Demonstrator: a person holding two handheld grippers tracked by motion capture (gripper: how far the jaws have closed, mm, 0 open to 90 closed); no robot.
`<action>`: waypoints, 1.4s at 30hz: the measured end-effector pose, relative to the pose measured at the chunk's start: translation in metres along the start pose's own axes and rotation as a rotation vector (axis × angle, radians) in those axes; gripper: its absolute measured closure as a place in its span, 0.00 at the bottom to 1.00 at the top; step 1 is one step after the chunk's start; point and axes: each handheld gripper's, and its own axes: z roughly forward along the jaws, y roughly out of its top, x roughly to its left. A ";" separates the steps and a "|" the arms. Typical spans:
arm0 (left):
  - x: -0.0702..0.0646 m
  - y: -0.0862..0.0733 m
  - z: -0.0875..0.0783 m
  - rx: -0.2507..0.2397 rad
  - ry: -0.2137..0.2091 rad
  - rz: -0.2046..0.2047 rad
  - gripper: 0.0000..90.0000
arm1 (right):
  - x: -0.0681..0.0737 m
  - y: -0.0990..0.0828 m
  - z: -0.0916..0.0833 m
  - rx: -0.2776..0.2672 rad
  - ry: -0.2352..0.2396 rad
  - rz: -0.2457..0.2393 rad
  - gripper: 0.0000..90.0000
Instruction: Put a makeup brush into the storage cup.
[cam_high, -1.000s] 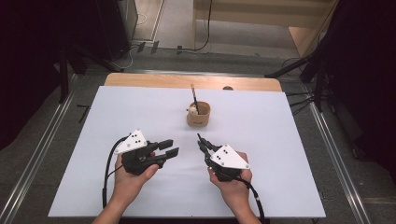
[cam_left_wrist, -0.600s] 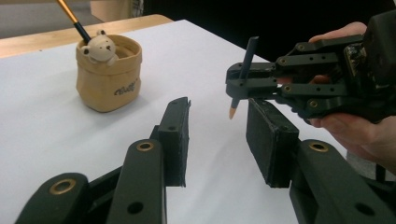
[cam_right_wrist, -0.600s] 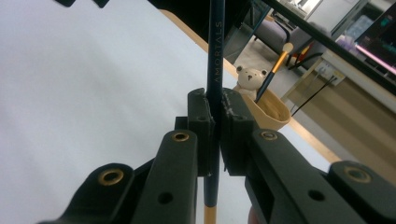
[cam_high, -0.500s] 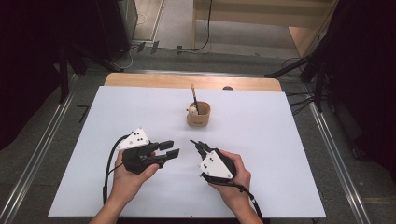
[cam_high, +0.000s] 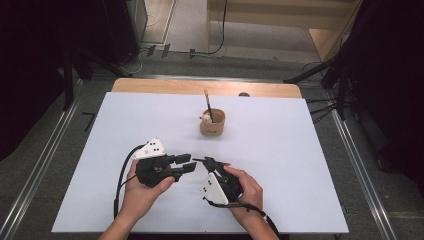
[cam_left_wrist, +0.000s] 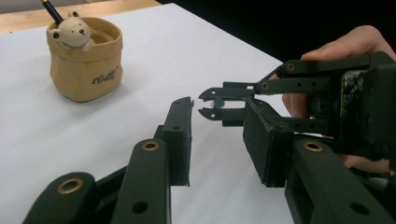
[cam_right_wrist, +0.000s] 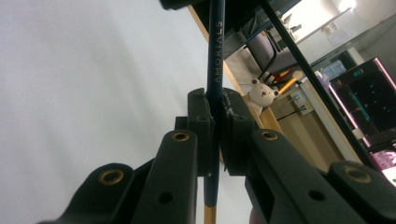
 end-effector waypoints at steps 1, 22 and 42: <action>0.000 0.000 0.001 0.005 0.001 0.002 0.72 | 0.001 0.001 0.000 0.000 -0.003 -0.017 0.95; 0.001 -0.003 0.010 0.084 -0.026 -0.028 0.95 | 0.008 0.011 -0.004 -0.017 -0.015 -0.145 0.95; 0.011 -0.004 -0.013 -0.104 0.034 -0.016 0.96 | -0.026 -0.009 -0.019 -0.124 0.146 0.694 0.06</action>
